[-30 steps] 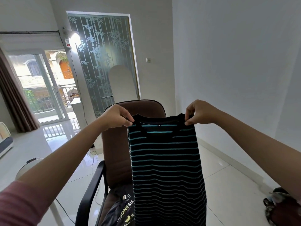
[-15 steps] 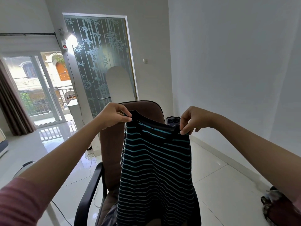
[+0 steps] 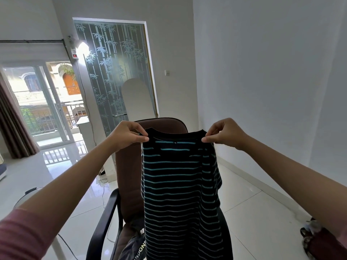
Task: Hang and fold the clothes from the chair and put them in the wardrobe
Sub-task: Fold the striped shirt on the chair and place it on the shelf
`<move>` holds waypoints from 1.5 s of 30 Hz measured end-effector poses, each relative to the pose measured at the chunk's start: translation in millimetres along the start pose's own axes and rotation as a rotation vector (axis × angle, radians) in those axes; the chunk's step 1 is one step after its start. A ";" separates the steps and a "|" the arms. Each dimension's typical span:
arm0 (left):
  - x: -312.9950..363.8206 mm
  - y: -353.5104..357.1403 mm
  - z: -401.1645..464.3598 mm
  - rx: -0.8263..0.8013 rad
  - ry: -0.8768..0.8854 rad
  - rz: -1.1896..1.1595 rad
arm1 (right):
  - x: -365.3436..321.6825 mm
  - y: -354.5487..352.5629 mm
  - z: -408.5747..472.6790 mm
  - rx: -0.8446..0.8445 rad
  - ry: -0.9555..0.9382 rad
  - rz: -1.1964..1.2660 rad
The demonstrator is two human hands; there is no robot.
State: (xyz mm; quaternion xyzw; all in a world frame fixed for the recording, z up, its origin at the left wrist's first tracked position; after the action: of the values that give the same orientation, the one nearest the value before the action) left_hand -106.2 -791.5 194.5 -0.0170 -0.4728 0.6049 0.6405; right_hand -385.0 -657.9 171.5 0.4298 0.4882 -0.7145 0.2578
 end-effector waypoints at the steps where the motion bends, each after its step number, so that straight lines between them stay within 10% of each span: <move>1: 0.3 -0.4 -0.1 -0.001 0.004 -0.005 | -4.2 -4.3 0.3 0.056 -0.034 -0.016; 9: 8.4 3.9 0.4 0.008 0.058 -0.033 | -34.9 -18.7 2.2 0.151 -0.172 -0.215; 26: 16.8 -4.7 -11.3 0.093 0.076 -0.252 | -44.0 4.3 1.2 -0.176 -0.101 0.007; 45: 9.5 -14.9 -35.3 -0.052 -0.224 -0.317 | -51.1 37.6 0.4 -0.367 0.059 -0.004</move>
State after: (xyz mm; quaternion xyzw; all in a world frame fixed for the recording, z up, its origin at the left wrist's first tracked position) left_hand -74.4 -768.5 189.4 0.1086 -0.5532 0.4822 0.6706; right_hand -330.1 -675.5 197.9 0.3955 0.6185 -0.6009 0.3160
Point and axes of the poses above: each hand's wrist, its own z-axis towards the middle knuckle, its own y-axis out of the palm, x = y × z, the point moved 7 cm from there along z, towards the middle knuckle, and after that the axes turned 15 degrees about y, right-handed, at the moved point
